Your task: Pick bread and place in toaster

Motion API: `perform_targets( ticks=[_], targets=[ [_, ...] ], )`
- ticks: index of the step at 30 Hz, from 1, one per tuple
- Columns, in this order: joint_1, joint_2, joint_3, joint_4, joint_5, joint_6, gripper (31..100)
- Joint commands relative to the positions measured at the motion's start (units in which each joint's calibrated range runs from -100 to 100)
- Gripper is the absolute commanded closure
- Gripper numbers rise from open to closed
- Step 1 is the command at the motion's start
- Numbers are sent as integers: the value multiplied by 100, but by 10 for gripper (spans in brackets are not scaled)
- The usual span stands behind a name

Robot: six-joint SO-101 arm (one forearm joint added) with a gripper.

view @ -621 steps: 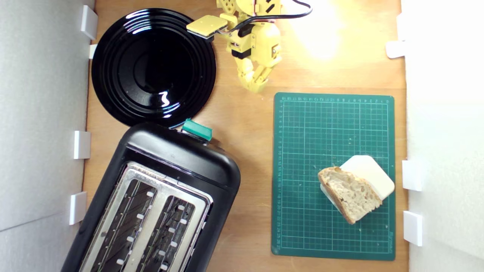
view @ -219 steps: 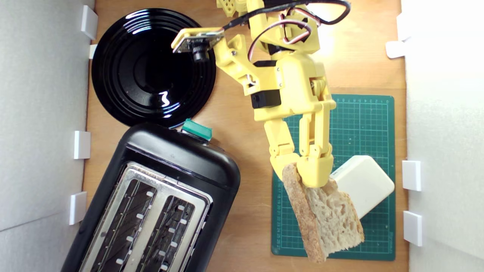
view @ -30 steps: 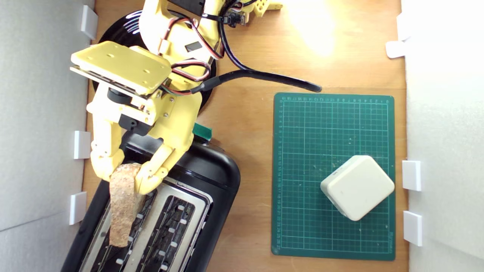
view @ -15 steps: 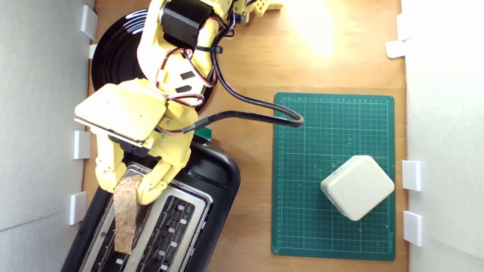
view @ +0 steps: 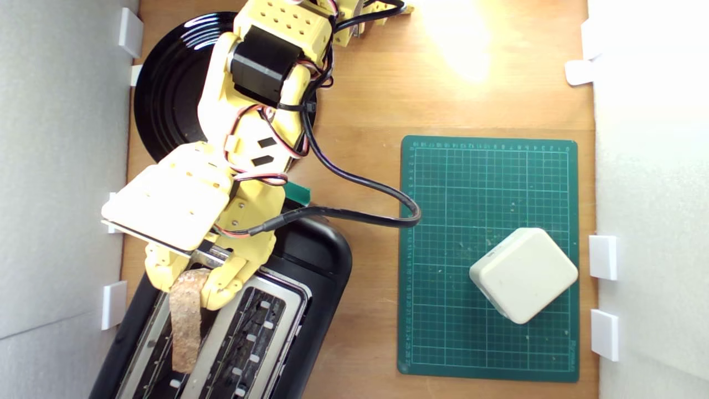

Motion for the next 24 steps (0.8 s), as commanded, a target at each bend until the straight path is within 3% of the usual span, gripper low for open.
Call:
perform_targets(
  ticks=[1, 6, 9, 24],
  targets=[
    [-17, -20, -141, -30, 15, -21, 694],
    [-9, -70, -141, -12, 15, 26, 538],
    [-17, -70, -141, -21, 15, 26, 494],
    [-65, -885, -132, -39, 7, 26, 484]
  ],
)
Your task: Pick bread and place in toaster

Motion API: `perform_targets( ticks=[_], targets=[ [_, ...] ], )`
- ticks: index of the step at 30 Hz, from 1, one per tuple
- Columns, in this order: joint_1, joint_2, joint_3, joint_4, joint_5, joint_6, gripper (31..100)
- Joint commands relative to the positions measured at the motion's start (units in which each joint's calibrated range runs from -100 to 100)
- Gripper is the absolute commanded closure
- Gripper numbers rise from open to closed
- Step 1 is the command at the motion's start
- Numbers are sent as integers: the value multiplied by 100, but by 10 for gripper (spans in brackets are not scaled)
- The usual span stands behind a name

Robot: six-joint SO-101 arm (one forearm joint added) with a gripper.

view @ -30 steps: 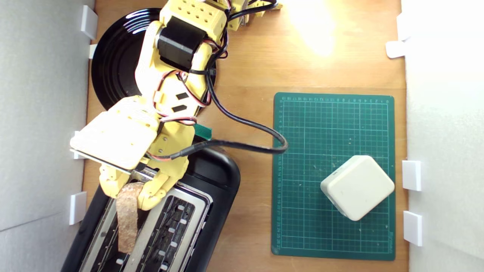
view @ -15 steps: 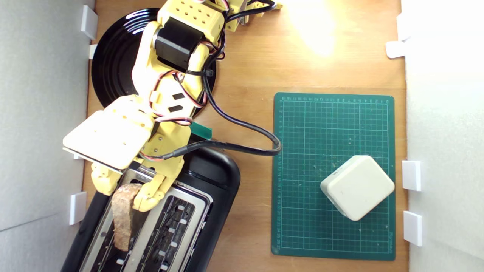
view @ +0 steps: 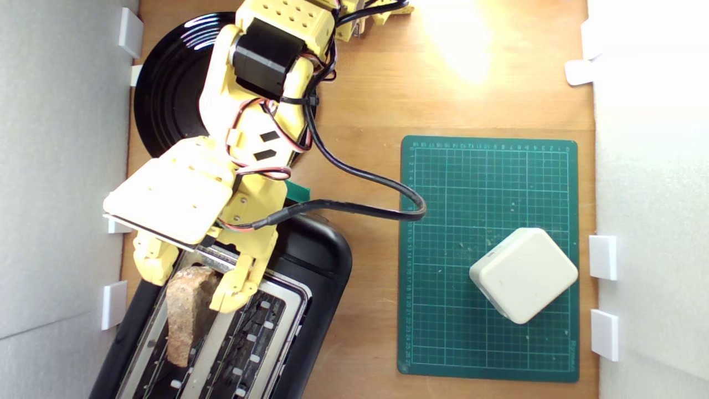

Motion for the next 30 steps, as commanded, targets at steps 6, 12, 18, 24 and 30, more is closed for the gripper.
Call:
perform_targets(
  ticks=[6, 12, 18, 24, 30],
  targets=[
    [33, -1298, -96, -30, -61, 10, 485],
    [-8, -1947, -32, -175, -61, -267, 485],
    [-112, -2330, 77, -710, -61, -560, 485],
    [-564, -2588, 277, -628, -53, -1120, 485],
    [-983, -3129, 976, -619, -44, -1512, 485]
  ],
)
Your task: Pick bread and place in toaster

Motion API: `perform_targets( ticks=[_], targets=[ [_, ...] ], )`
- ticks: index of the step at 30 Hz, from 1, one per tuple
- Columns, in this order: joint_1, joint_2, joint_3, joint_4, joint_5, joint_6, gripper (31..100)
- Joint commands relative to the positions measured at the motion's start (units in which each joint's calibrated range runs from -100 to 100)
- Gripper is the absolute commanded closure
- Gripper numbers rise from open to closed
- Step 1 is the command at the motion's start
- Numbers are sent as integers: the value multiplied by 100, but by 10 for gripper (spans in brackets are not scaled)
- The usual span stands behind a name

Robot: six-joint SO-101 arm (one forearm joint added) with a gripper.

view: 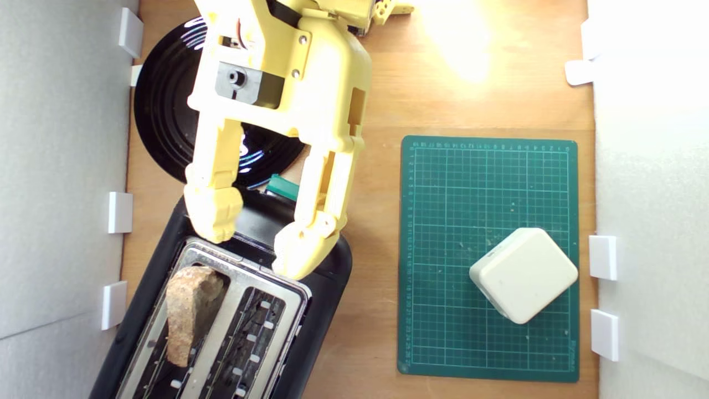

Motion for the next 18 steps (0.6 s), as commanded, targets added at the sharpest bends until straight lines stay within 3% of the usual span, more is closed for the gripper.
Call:
perform_targets(
  ticks=[1, 18],
  targets=[
    [-287, -666, 400, -6, -36, -198, 485],
    [-1254, -2705, 3414, -70, -36, -460, 507]
  ],
)
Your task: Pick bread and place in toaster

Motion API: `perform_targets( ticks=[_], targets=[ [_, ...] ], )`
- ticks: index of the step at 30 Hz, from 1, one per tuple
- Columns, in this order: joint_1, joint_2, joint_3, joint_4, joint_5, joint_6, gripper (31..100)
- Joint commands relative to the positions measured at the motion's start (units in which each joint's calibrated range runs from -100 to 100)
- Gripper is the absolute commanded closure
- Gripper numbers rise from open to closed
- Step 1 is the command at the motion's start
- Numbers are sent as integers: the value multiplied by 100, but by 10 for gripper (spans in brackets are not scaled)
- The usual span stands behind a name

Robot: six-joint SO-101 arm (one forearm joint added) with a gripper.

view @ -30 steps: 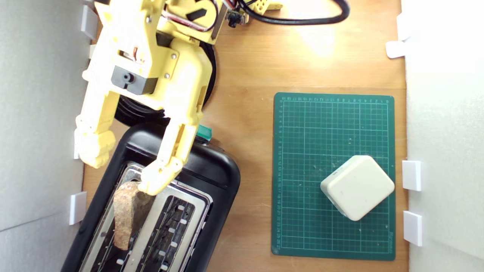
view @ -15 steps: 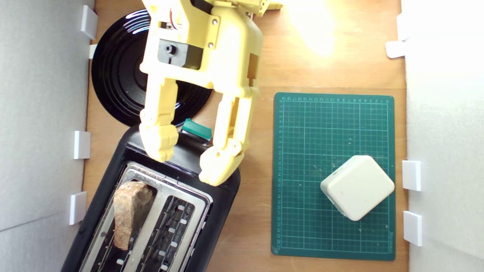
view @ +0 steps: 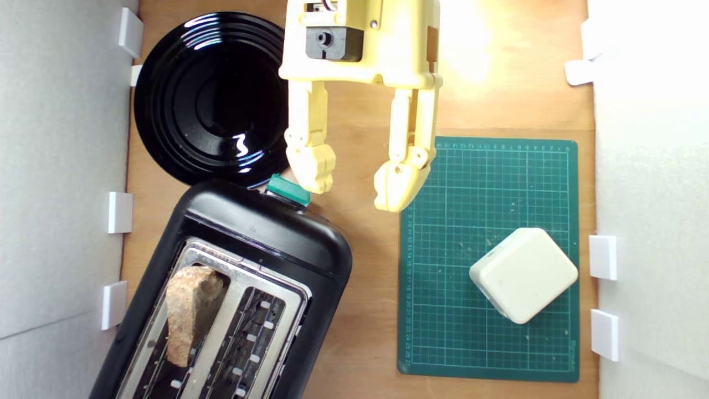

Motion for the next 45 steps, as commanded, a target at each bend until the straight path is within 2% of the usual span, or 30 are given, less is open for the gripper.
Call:
perform_targets(
  ticks=[1, 6, 11, 18, 23, 29, 45],
  targets=[
    [-194, -620, 589, -79, -36, -25, 534],
    [-412, -1236, 1606, -88, -36, -140, 668],
    [-549, -1652, 2332, -97, -36, -397, 735],
    [-774, -2625, 3812, -106, -36, -433, 824],
    [-702, -3257, 4538, -387, -27, -433, 893],
    [-702, -3890, 5201, -396, -27, -433, 975],
    [-694, -5579, 7289, -369, -19, -433, 993]
  ],
)
